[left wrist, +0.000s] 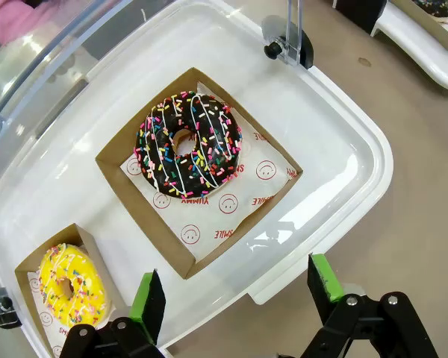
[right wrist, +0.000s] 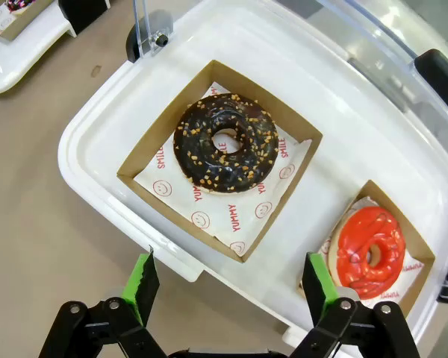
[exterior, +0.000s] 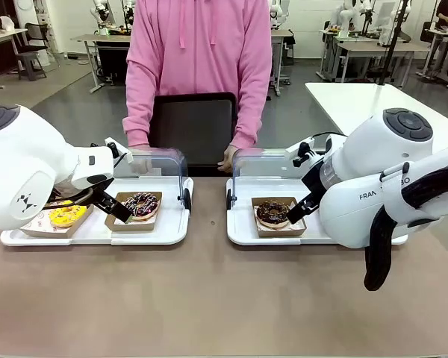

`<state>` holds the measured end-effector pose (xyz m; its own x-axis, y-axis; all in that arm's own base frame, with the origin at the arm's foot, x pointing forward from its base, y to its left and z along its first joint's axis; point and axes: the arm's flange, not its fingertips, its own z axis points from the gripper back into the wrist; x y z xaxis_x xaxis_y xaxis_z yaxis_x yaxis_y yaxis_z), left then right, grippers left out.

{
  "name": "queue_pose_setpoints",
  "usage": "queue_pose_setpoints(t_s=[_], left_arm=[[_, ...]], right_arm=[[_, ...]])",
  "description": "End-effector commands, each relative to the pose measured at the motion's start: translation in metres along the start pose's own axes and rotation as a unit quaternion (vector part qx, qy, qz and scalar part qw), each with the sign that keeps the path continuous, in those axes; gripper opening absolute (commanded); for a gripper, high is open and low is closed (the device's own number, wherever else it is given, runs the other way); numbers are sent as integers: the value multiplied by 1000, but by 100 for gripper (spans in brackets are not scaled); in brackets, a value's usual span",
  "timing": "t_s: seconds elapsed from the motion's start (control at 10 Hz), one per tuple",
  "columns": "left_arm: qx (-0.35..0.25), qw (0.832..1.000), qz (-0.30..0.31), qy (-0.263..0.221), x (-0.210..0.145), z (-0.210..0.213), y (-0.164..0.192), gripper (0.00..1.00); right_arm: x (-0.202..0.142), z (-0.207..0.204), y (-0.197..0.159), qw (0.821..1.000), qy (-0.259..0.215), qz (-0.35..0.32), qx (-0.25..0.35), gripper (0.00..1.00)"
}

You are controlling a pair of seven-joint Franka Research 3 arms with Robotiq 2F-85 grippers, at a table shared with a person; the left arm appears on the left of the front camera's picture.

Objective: Provide the desired donut to the person.
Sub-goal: Pick up and lift the Paper togo box containing the Donut pointed at by the person.

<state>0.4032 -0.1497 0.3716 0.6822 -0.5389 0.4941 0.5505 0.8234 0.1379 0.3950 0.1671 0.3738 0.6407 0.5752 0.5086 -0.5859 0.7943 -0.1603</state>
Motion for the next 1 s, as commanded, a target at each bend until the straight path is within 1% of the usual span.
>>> queue_pose_setpoints(t_s=[0.0, 0.6, 0.7, 0.8, 0.9], left_arm=[[0, 1000, 0, 0, 0, 0, 0, 100], [0, 1000, 0, 0, 0, 0, 0, 100], [0, 1000, 0, 0, 0, 0, 0, 100], [-8, 1000, -3, 6, -4, 30, 17, 100], [-38, 999, -9, 11, -14, 57, 36, 100]], right_arm=[[0, 0, 0, 1000, 0, 0, 0, 100], [0, 0, 0, 1000, 0, 0, 0, 100], [2, 21, -4, 1000, -5, 26, -18, 100], [3, 63, -24, 999, -14, 39, 4, 100], [-3, 103, -45, 998, -18, 46, 31, 100]])
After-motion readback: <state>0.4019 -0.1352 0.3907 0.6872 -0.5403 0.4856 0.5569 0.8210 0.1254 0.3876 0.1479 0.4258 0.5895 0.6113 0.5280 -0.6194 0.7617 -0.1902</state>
